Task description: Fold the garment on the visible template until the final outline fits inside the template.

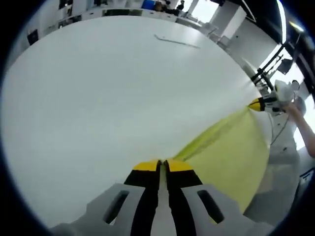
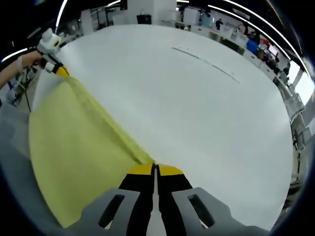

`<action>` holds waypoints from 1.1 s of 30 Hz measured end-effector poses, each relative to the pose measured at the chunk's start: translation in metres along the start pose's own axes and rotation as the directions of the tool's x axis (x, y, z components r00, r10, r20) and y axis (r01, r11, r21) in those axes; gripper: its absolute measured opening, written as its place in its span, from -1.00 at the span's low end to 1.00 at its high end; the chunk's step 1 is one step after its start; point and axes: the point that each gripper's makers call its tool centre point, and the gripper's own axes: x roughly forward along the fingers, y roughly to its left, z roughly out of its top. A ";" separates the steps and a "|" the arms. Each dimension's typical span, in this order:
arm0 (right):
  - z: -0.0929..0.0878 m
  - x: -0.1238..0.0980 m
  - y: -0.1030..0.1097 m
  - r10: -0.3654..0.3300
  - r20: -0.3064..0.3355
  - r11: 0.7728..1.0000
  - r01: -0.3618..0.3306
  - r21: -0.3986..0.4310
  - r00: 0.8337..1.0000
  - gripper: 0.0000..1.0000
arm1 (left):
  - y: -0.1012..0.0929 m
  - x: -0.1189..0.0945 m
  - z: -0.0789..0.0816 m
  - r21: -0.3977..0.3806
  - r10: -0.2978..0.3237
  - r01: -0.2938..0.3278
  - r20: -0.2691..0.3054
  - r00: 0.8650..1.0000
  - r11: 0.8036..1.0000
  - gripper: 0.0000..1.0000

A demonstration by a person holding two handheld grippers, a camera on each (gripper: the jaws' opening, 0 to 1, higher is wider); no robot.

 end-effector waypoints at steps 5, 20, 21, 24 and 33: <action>0.003 0.000 -0.002 -0.007 0.010 1.000 0.007 -0.003 1.000 -0.93 | 0.003 -0.002 0.006 0.017 0.015 -0.015 0.012 1.000 1.000 -1.00; 0.010 0.004 -0.009 -0.016 0.032 1.000 0.016 -0.012 0.999 -0.86 | 0.006 -0.007 0.020 0.052 0.049 -0.052 0.058 0.997 0.997 -1.00; 0.014 0.004 -0.008 -0.011 0.041 1.000 0.012 -0.007 0.999 -0.84 | 0.005 -0.007 0.021 0.055 0.048 -0.051 0.058 0.997 0.997 -1.00; 0.019 0.002 -0.009 -0.020 0.056 1.000 0.021 -0.010 0.998 -0.83 | 0.003 -0.009 0.028 0.073 0.055 -0.061 0.080 0.995 0.995 -0.98; 0.030 -0.003 0.000 -0.010 0.087 1.000 0.011 -0.011 0.996 -0.80 | -0.005 -0.016 0.036 0.122 0.062 -0.074 0.098 0.993 0.990 -1.00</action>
